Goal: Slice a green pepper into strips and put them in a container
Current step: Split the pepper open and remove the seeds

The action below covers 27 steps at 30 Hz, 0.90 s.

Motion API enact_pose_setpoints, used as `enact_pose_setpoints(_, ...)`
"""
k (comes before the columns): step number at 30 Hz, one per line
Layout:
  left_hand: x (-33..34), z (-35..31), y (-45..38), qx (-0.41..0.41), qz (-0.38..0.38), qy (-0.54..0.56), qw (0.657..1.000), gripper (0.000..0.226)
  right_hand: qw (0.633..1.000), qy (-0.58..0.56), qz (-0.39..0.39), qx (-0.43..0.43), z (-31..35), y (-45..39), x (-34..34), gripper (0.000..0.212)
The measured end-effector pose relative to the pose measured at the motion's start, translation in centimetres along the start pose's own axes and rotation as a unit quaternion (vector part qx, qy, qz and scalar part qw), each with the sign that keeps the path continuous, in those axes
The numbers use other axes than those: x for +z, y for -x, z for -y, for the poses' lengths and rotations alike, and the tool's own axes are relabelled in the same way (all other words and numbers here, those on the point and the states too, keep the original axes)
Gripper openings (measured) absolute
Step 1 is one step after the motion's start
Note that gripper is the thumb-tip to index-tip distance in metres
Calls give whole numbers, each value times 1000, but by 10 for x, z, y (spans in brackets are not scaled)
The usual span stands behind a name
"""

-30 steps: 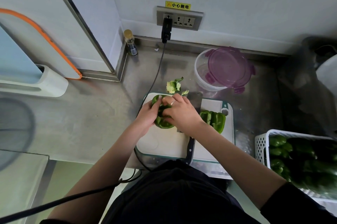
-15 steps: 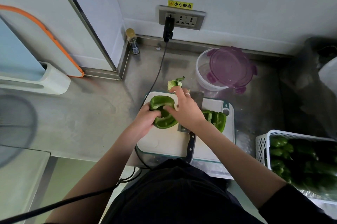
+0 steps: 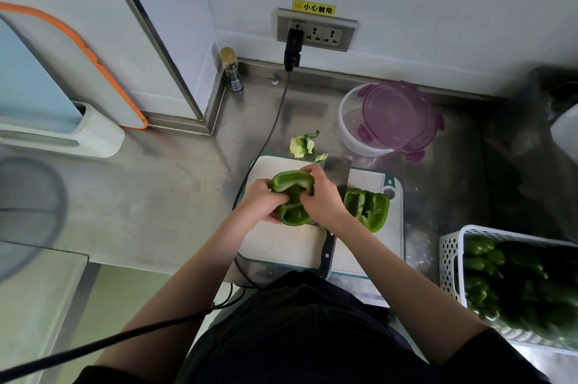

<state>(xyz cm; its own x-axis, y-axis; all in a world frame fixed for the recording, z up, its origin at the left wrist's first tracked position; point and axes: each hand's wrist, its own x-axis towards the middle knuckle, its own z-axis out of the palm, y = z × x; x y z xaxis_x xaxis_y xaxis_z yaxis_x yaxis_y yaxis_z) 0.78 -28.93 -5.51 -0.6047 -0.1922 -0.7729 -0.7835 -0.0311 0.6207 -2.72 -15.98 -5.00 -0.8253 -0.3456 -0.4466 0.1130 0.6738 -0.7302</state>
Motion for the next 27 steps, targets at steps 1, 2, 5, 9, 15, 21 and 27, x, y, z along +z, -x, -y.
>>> enact_pose_setpoints(1, 1, -1, -1, -12, 13, 18, 1000, 28, 999, -35, -11, 26, -2, -1, 1, 39)
enact_pose_setpoints(2, 2, -1, -2, -10, 29, 26, 999, 31, 997, -63, -24, 46, -3, -1, 3, 39)
enact_pose_setpoints(5, 6, -2, 1, 4, 74, 54, 996, 34, 993, -86, -46, 67, -6, -7, 2, 43)
enact_pose_setpoints(9, 8, -1, 4, 13, 104, 70, 992, 30, 996, -27, -63, 64, -11, -13, -8, 40)
enact_pose_setpoints(15, 6, 1, 3, 29, 58, 62, 996, 16, 998, 18, -44, 28, -11, -10, -10, 34)
enact_pose_setpoints(21, 4, 0, -2, 79, -25, -1, 997, 17, 954, -251, 118, 118, -13, -2, -20, 40)
enact_pose_setpoints(27, 2, -4, -1, 118, 12, 27, 993, 44, 980, -171, 25, 96, -20, -5, -27, 34)
